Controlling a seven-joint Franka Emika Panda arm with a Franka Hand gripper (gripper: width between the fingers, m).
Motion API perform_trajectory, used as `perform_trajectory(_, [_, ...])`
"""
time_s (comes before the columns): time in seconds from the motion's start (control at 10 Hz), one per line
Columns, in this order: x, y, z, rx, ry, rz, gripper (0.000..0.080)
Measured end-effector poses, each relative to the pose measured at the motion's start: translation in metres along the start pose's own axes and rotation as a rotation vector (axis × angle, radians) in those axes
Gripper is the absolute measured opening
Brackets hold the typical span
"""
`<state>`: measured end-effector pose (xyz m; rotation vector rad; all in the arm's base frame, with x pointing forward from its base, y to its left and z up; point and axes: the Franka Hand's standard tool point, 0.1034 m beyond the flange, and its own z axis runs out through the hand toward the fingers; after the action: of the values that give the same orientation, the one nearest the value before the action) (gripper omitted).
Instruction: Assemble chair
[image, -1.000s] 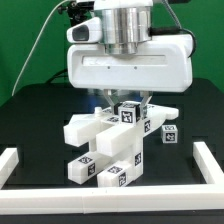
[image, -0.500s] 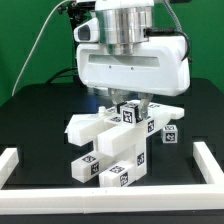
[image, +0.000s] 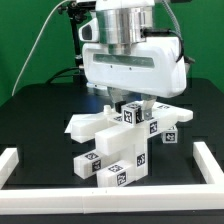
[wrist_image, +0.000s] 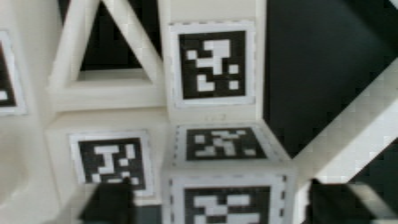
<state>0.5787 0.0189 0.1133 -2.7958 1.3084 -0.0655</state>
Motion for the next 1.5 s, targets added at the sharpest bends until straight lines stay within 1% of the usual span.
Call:
perform_trajectory(0.1, [0.000, 0.000, 0.000, 0.000, 0.000, 0.000, 0.0620])
perform_trajectory(0.2, [0.000, 0.000, 0.000, 0.000, 0.000, 0.000, 0.0620])
perform_trajectory(0.3, [-0.001, -0.001, -0.002, -0.002, -0.001, -0.008, 0.0644])
perform_trajectory(0.4, [-0.009, -0.006, -0.017, -0.001, -0.005, -0.042, 0.0648])
perform_trajectory(0.5, [-0.018, -0.007, -0.034, 0.019, -0.010, -0.045, 0.0648])
perform_trajectory(0.6, [-0.030, -0.007, -0.044, 0.018, -0.008, -0.059, 0.0649])
perform_trajectory(0.8, [-0.031, -0.007, -0.041, 0.017, -0.010, -0.066, 0.0649])
perform_trajectory(1.1, [-0.034, -0.008, -0.041, 0.017, -0.009, -0.073, 0.0649])
perform_trajectory(1.2, [-0.046, -0.010, -0.045, 0.026, -0.006, -0.092, 0.0649])
perform_trajectory(1.3, [-0.072, -0.003, -0.047, 0.028, -0.021, -0.072, 0.0649])
perform_trajectory(1.4, [-0.097, 0.004, -0.048, 0.023, -0.029, -0.031, 0.0649])
perform_trajectory(1.5, [-0.123, 0.009, -0.047, -0.001, -0.023, -0.014, 0.0649])
